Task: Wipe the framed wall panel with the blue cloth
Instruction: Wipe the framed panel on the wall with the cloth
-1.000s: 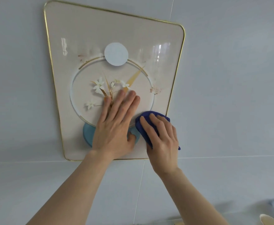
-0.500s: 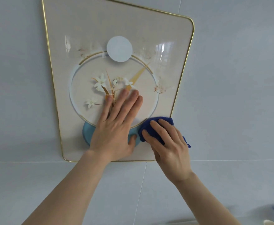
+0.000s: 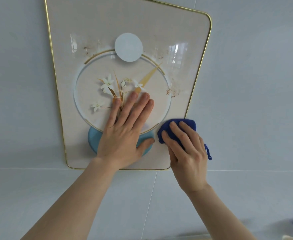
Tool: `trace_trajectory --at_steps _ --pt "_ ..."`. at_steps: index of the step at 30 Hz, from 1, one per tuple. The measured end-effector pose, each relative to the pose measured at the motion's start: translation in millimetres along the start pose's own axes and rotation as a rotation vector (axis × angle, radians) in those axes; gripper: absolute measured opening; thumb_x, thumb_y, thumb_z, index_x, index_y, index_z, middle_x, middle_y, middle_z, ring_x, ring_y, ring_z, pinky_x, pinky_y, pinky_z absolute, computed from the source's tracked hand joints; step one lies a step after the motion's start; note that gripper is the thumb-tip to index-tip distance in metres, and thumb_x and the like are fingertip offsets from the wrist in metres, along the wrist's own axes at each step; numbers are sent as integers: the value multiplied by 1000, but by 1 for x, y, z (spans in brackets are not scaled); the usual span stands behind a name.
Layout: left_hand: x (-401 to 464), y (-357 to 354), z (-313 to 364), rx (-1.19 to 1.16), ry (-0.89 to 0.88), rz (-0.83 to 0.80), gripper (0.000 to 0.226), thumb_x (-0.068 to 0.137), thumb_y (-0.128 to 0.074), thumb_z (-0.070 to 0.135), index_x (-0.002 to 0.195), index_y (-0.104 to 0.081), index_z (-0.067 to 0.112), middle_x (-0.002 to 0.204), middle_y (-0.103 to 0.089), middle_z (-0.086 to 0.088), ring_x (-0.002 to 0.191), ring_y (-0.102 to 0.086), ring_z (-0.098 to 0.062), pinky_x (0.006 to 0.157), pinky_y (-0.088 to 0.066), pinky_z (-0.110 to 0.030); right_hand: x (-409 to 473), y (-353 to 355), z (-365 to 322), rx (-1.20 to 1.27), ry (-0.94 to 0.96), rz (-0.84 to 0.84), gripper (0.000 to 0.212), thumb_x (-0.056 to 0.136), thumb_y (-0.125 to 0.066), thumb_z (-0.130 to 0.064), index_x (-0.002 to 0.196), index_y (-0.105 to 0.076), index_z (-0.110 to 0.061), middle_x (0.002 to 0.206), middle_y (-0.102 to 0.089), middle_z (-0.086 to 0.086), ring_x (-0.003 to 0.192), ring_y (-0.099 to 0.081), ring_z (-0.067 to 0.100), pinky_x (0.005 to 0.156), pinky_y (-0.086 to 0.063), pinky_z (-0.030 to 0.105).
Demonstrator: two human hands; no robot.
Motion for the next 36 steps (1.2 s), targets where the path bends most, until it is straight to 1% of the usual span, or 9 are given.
trace_trajectory --at_steps 9,12,15,18,20,23,26,31,36 --pt "1 -7 2 49 13 103 71 109 -25 52 166 1 17 174 7 0 161 7 -24 130 6 -50 -18 -3 -5 -44 27 -48 40 80 -76 15 108 -81 -12 121 -77 9 117 -66 33 98 -53 41" --pt "1 -11 3 68 31 134 69 110 -25 49 166 1 18 174 7 1 161 10 -22 130 6 -50 -35 -4 -7 -54 63 -129 49 72 -78 19 109 -81 -13 120 -77 7 116 -65 30 93 -52 40" --pt "2 -14 4 83 38 167 68 110 -25 49 166 -2 18 174 5 1 161 7 -23 131 2 -51 -35 -2 -9 -25 8 -186 55 64 -83 20 107 -81 -14 119 -77 6 112 -62 26 87 -57 40" --pt "1 -16 5 93 44 199 69 110 -28 49 166 -5 18 174 2 0 161 -1 -26 131 0 -51 -29 5 -11 88 -85 -218 48 68 -85 14 105 -82 -17 115 -77 1 102 -62 23 78 -61 38" --pt "1 -17 5 104 44 227 69 109 -32 48 166 -7 17 174 -2 0 160 -5 -27 131 -2 -51 -18 17 -6 187 -184 -154 33 81 -79 3 107 -82 -17 114 -77 -3 97 -67 22 78 -57 32" --pt "1 -18 4 103 59 272 67 109 -35 46 165 -14 17 173 -9 0 160 -12 -26 131 -6 -51 19 41 2 230 -302 46 24 87 -74 -2 109 -81 -10 115 -76 4 99 -69 26 86 -54 25" --pt "2 -18 5 103 57 276 65 109 -33 46 165 -15 18 173 -10 0 160 -11 -26 131 -3 -50 68 49 1 168 -193 174 19 91 -76 2 108 -81 -7 116 -76 10 101 -69 32 87 -55 32" --pt "2 -17 4 111 59 293 64 110 -30 47 165 -16 17 173 -11 0 159 -12 -25 131 -3 -49 93 13 -4 55 37 111 23 94 -75 -1 113 -81 -12 125 -74 11 117 -68 35 93 -54 48" --pt "1 -18 5 115 68 315 64 109 -31 46 165 -18 18 172 -13 0 159 -14 -24 131 -4 -49 97 6 -1 1 102 130 24 92 -77 -1 113 -81 -12 122 -76 11 116 -69 36 93 -54 47"
Point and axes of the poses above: each hand's wrist, its own x-axis towards the middle knuckle, its own y-axis out of the back of the hand, z = x × y, the point moved 5 cm from there along x, towards the middle knuckle
